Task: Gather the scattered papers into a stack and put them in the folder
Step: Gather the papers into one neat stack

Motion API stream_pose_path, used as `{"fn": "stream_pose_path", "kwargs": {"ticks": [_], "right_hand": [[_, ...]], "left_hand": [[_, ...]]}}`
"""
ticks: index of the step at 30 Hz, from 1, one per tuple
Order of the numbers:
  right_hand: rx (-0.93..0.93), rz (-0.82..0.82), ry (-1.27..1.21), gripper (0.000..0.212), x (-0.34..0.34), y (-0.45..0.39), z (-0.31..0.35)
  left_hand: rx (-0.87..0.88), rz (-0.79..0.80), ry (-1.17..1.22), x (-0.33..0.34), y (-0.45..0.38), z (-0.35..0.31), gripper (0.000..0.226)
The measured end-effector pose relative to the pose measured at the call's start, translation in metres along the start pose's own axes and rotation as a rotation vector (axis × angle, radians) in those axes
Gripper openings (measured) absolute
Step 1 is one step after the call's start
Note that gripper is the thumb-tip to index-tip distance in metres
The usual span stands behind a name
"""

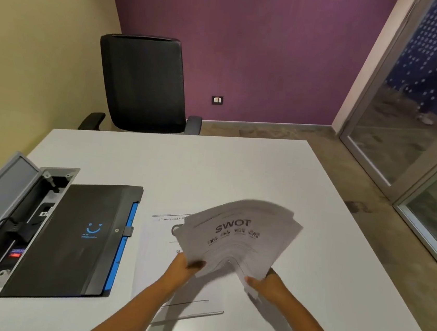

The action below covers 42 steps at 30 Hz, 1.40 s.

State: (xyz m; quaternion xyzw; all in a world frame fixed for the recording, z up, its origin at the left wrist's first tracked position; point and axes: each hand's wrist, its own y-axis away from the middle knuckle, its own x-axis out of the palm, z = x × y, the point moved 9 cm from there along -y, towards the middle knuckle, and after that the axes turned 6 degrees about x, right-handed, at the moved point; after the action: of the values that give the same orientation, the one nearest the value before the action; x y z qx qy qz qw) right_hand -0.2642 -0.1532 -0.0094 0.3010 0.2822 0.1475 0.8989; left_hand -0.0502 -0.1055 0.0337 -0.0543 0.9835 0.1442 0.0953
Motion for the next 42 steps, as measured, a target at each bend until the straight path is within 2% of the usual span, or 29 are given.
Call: {"fn": "stream_pose_path", "kwargs": {"ticks": [2, 5, 8, 11, 14, 17, 19, 21, 23, 25, 26, 29, 31, 34, 36, 40, 42], "right_hand": [[-0.001, -0.082, -0.038, 0.036, -0.006, 0.0, 0.0], [-0.178, -0.221, 0.022, 0.022, -0.02, 0.004, 0.029], [-0.255, -0.171, -0.033, 0.025, -0.015, 0.006, 0.049], [-0.267, -0.079, -0.08, 0.03, 0.003, 0.002, 0.058], [-0.233, -0.015, -0.053, 0.041, 0.026, -0.005, 0.055], [-0.117, 0.009, 0.165, 0.053, 0.048, -0.014, 0.032], [-0.015, 0.032, 0.283, 0.058, 0.06, -0.019, 0.009], [0.034, 0.038, 0.291, 0.048, 0.065, -0.02, -0.003], [0.025, 0.028, 0.3, 0.013, 0.066, -0.019, -0.005], [-0.009, 0.01, 0.352, 0.04, 0.066, -0.021, -0.005], [-0.016, 0.019, 0.344, 0.045, 0.068, -0.02, -0.004], [0.008, 0.095, 0.324, 0.041, 0.071, -0.019, -0.008], [0.024, 0.144, 0.258, 0.032, 0.069, -0.016, -0.011], [-0.01, 0.16, 0.144, 0.007, 0.062, -0.011, -0.009], [-0.056, 0.13, 0.018, 0.024, 0.053, -0.01, -0.004], [-0.252, 0.045, -0.174, 0.025, 0.028, 0.001, 0.035], [-0.346, 0.014, -0.207, 0.024, 0.016, 0.008, 0.057]], "left_hand": [[0.007, -0.043, 0.006, -0.007, 0.0, 0.004, 0.03], [-0.019, -0.187, 0.058, -0.03, 0.0, 0.007, 0.016], [-0.029, -0.328, 0.067, -0.055, 0.004, 0.012, 0.025], [-0.048, -0.444, 0.117, -0.08, 0.01, 0.027, 0.019], [-0.129, -0.527, 0.023, -0.099, 0.015, 0.047, 0.021], [-0.303, -0.562, -0.126, -0.115, 0.023, 0.079, 0.043], [-0.479, -0.53, -0.226, -0.119, 0.035, 0.106, 0.056], [-0.557, -0.459, -0.28, -0.117, 0.042, 0.122, 0.056], [-0.526, -0.346, -0.227, -0.106, 0.04, 0.125, 0.049], [-0.506, -0.228, -0.125, -0.093, 0.039, 0.124, 0.038], [-0.498, -0.179, -0.056, -0.087, 0.039, 0.124, 0.034], [-0.456, -0.088, 0.067, -0.068, 0.041, 0.121, 0.039], [-0.398, -0.101, 0.121, -0.059, 0.043, 0.118, 0.041], [-0.318, -0.144, 0.235, -0.053, 0.043, 0.107, 0.033], [-0.266, -0.173, 0.28, -0.057, 0.039, 0.095, 0.026], [-0.077, -0.212, 0.231, -0.076, 0.023, 0.053, 0.017], [-0.031, -0.238, 0.238, -0.086, 0.015, 0.033, 0.023]]}}
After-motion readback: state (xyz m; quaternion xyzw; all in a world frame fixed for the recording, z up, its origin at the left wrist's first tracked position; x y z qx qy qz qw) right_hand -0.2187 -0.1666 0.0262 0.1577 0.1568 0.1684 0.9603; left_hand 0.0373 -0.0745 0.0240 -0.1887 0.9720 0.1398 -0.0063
